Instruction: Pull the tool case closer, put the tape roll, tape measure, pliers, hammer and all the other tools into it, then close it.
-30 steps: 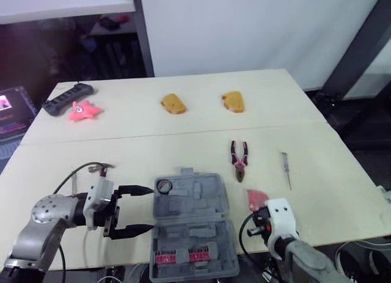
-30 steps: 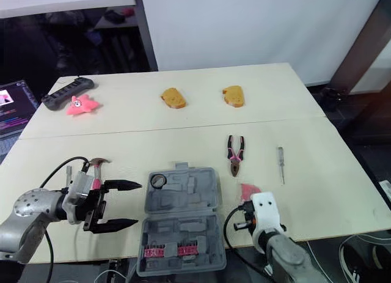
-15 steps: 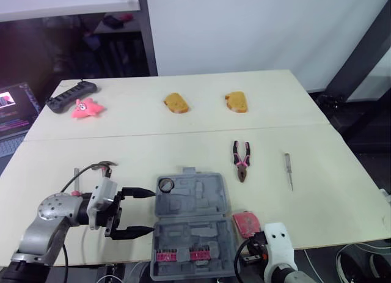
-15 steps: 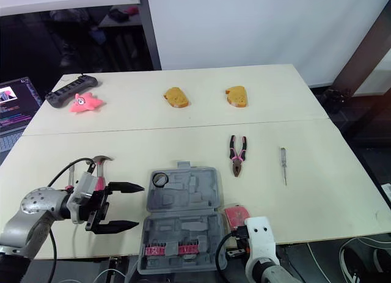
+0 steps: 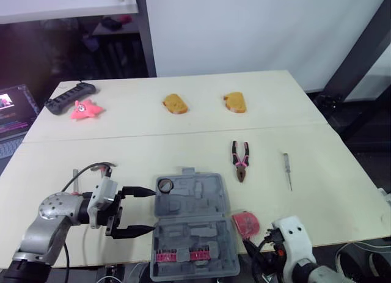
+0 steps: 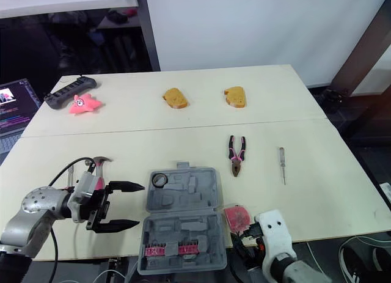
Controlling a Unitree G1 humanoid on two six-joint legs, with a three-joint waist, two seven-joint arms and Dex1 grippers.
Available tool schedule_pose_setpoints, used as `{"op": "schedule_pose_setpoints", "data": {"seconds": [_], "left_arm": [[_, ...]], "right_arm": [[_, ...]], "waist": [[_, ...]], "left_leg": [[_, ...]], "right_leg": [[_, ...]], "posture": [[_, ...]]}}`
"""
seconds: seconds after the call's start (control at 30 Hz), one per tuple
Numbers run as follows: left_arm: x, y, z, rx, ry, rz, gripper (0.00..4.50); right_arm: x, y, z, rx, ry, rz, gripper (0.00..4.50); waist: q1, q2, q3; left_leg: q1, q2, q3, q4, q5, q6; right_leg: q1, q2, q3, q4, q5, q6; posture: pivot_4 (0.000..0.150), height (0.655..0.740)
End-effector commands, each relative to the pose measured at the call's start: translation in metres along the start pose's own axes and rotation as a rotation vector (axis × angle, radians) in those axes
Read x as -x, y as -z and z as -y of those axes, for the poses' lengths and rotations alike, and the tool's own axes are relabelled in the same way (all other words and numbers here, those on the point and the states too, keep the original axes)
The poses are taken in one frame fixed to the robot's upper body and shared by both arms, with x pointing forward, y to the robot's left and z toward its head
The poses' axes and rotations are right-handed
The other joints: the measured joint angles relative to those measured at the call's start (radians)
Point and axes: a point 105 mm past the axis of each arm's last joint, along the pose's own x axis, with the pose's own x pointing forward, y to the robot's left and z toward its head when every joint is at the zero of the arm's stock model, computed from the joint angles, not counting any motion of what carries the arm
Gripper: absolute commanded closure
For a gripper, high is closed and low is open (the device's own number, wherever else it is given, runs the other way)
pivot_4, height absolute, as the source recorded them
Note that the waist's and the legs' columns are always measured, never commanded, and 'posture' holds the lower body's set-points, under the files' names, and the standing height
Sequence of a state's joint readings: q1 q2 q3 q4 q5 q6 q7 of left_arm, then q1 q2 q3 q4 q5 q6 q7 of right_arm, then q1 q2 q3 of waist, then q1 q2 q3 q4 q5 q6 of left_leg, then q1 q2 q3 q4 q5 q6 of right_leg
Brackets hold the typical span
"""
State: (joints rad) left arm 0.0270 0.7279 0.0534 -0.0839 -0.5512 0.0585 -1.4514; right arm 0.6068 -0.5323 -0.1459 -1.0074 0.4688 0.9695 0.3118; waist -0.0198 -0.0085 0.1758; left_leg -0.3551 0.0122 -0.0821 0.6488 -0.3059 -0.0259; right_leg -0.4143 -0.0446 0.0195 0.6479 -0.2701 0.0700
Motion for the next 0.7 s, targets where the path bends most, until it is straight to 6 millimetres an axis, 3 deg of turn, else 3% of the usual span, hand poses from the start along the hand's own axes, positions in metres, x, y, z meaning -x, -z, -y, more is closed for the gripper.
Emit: {"op": "schedule_pose_setpoints", "data": {"seconds": [0.03, 0.13, 0.23, 0.4, 0.5, 0.7], "left_arm": [[0.0, -0.007, -0.002, -0.034, -0.008, 0.002, 0.0], [-0.002, -0.007, -0.001, -0.03, 0.004, 0.004, 0.0], [-0.003, -0.007, 0.002, -0.03, 0.017, 0.001, 0.0], [-0.001, -0.011, 0.002, -0.039, 0.012, -0.008, 0.0], [0.001, -0.011, 0.004, -0.042, 0.004, -0.016, 0.0], [0.004, -0.011, 0.008, -0.038, -0.032, -0.017, 0.0]], "right_arm": [[0.015, -0.037, -0.003, 0.198, -0.194, 0.062, 0.13], [0.014, -0.045, 0.014, 0.451, -0.33, -0.044, 0.13], [0.008, -0.041, 0.033, 0.696, -0.445, -0.17, 0.13], [-0.008, -0.035, 0.047, 0.986, -0.602, -0.264, 0.13], [-0.026, -0.035, 0.052, 1.113, -0.649, -0.283, 0.13], [-0.052, -0.038, 0.045, 1.195, -0.7, -0.25, 0.13]], "waist": [[0.0, -0.001, 0.0], [0.004, 0.0, 0.001], [0.006, 0.001, 0.004], [0.006, -0.002, 0.007], [0.001, -0.002, 0.011], [0.003, -0.002, 0.013]], "left_leg": [[0.001, 0.0, 0.001, 0.0, 0.0, 0.0], [0.001, 0.0, -0.001, 0.0, 0.0, 0.0], [0.001, 0.0, -0.001, 0.0, 0.0, 0.001], [0.0, 0.0, -0.001, 0.0, 0.0, 0.001], [0.0, 0.0, 0.0, 0.001, 0.0, 0.001], [0.0, 0.0, 0.0, 0.001, 0.0, 0.0]], "right_leg": [[0.0, 0.0, 0.001, 0.0, 0.0, 0.0], [0.002, 0.001, 0.0, 0.0, 0.0, 0.001], [0.002, 0.001, -0.001, -0.001, 0.0, 0.001], [0.002, 0.001, -0.002, -0.002, 0.003, 0.001], [0.002, 0.0, -0.001, -0.002, 0.003, 0.001], [0.002, 0.0, -0.001, -0.001, 0.004, 0.001]], "posture": [[0.15, 0.74], [0.15, 0.74], [0.15, 0.74], [0.15, 0.74], [0.15, 0.74], [0.15, 0.74]]}}
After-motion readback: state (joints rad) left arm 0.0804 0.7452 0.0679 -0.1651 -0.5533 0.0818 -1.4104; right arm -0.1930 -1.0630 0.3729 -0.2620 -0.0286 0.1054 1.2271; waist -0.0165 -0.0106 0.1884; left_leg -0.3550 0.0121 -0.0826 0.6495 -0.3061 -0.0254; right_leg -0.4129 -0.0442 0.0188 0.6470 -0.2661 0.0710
